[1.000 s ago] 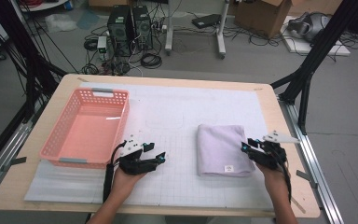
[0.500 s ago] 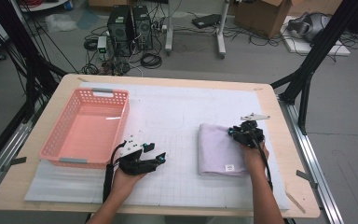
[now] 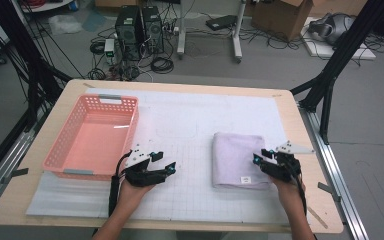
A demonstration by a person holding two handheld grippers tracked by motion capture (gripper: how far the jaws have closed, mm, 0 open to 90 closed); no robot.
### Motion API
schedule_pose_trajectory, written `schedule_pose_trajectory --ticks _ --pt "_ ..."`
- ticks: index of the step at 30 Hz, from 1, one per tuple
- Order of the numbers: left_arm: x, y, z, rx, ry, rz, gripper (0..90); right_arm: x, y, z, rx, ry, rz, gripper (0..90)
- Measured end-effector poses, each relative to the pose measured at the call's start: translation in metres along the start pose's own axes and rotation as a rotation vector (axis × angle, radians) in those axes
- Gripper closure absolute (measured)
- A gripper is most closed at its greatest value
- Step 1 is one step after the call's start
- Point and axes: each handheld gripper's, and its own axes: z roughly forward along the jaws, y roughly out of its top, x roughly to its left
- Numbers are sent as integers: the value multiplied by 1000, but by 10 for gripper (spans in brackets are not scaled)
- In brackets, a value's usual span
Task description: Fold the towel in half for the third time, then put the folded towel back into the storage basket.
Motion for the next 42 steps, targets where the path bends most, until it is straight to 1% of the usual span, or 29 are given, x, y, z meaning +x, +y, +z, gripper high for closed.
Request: schedule_pose_trajectory --ticks 2,3,4,5,6,7,8,10,13,15,16,17,18,20,22,24,25,26,27,28,29,30,31,32,34,37,38,42 --pt "-1 1 0 -10 -2 -10 331 4 -12 -2 66 -26 -44 575" --pt "-1 2 0 -17 -2 -12 310 4 -16 -5 63 -31 -41 573" --pt "-2 2 1 -20 -3 -9 295 3 -18 -9 57 -36 -29 554" --pt "-3 3 1 -19 -10 -5 278 2 -19 -15 59 -52 -24 519" --pt "-4 3 1 -17 -10 -4 251 2 -20 -21 54 -59 -10 508" --pt "-5 3 2 -17 -5 7 208 2 -21 -28 35 -58 0 495" --pt "-6 3 2 -20 -6 4 164 3 -22 -36 14 -62 8 474" --pt "-7 3 3 -28 -2 8 166 6 -24 -53 -29 -62 24 447" --pt "-7 3 3 -38 -14 9 173 9 -31 -75 -84 -77 32 349" --pt "-8 4 3 -43 -19 7 178 9 -37 -83 -93 -97 23 250" --pt "-8 4 3 -43 -17 6 178 8 -40 -86 -106 -96 15 215" --pt "-8 4 3 -41 -19 7 178 7 -43 -87 -112 -95 14 200" --pt "-8 3 4 -40 -22 5 178 6 -46 -89 -114 -97 12 198" --pt "-8 3 5 -42 -26 17 178 5 -50 -90 -116 -85 10 196" --pt "-9 3 5 -51 -36 23 178 5 -51 -91 -119 -85 17 187" --pt "-11 3 4 -77 -21 56 178 6 -50 -90 -128 -85 17 182" --pt "-11 4 4 -80 -16 62 178 6 -49 -89 -129 -87 10 182" --pt "-12 4 3 -77 -14 60 178 7 -48 -88 -126 -88 16 182" --pt "-12 3 3 -72 -14 51 178 6 -48 -87 -126 -87 2 182" --pt "-11 3 2 -61 -18 34 174 7 -47 -86 -125 -92 -3 182" --pt "-10 3 2 -59 -32 12 176 7 -47 -86 -130 -93 -3 182" --pt "-9 2 0 -72 -54 2 179 7 -46 -85 -141 -96 -8 182" --pt "-9 2 -2 -89 -56 4 174 7 -46 -85 -139 -98 -1 182" --pt "-10 3 -3 -101 -46 4 178 6 -46 -84 -142 -99 2 182" --pt "-10 3 -5 -112 -48 4 176 6 -46 -83 -131 -97 -3 182" --pt "-9 3 -4 -106 -44 7 175 6 -45 -81 -129 -90 -2 182" --pt "-8 3 -4 -103 -44 4 176 7 -45 -81 -129 -90 7 182" --pt "-7 2 -3 -88 -37 -4 175 7 -45 -78 -115 -89 -3 182"
